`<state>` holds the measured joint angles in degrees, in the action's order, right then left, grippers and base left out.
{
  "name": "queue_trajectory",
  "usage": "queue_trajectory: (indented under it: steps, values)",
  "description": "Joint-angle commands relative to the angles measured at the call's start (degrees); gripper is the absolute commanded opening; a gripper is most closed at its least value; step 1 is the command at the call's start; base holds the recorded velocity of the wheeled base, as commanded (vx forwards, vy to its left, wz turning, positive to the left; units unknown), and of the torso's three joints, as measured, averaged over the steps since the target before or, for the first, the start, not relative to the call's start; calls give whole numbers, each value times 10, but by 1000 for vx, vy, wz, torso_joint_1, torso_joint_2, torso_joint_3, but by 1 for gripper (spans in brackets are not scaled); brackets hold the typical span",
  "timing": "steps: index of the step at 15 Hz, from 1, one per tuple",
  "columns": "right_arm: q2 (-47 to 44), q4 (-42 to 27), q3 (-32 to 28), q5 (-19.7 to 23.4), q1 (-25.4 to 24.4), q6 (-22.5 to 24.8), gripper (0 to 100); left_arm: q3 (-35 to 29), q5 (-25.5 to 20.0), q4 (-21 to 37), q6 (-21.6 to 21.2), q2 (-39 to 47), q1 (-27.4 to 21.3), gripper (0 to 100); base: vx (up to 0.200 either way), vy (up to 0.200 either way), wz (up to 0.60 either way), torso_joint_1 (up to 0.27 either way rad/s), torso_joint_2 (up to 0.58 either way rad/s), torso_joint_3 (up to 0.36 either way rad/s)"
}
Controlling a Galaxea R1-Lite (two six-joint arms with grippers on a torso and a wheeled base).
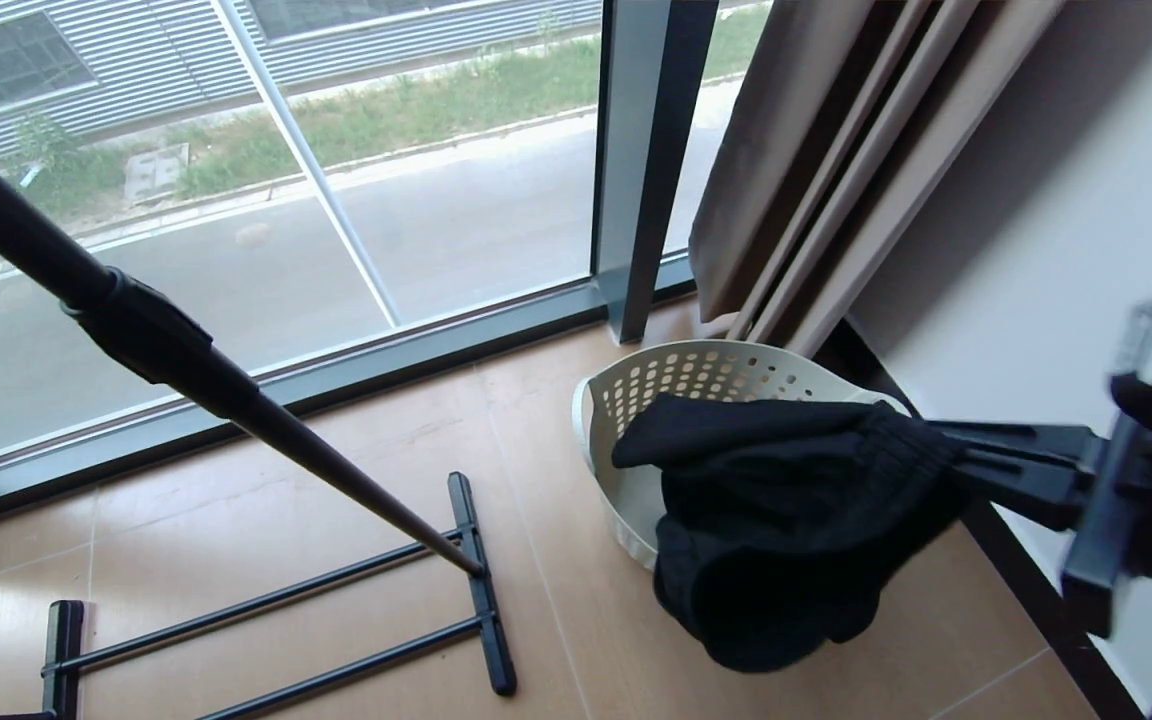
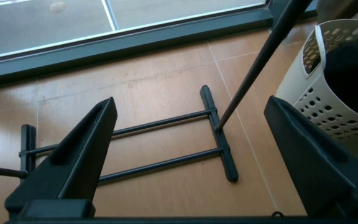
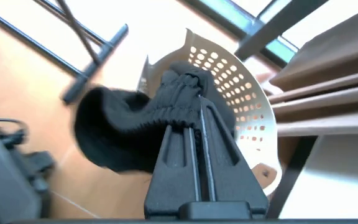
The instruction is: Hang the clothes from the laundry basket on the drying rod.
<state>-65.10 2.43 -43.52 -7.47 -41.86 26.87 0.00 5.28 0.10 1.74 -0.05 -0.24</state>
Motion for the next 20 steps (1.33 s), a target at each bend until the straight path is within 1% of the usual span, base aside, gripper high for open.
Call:
queue_trajectory:
  steps: [1,2,3,4,7,8,18,20]
  values:
    - [124,1,81,1,-22,-30,0,0,-2,2,-4,0,-1,100,0,0,0,-2,2,198]
    - [117,2,80,-2,-21,-32,0,0,-4,1,-4,0,0,100,0,0,0,-7,7,212]
    - [88,17,79,1,-14,-35,0,0,-5,0,-3,0,0,100,0,0,0,7,-2,198]
    - [69,34,85,1,-2,-38,0,0,-4,0,-2,0,0,100,0,0,0,-7,2,207]
    - [27,94,113,-1,0,-38,0,0,-4,0,1,0,0,100,0,0,0,4,1,204]
    - [25,108,118,-3,1,-38,0,0,-4,0,1,0,0,100,0,0,0,2,7,193]
    - [28,114,118,1,8,-38,0,0,-4,0,1,0,0,100,0,0,0,1,2,202]
    - [29,113,119,1,8,-38,0,0,-4,0,1,0,0,100,0,0,0,17,-139,64]
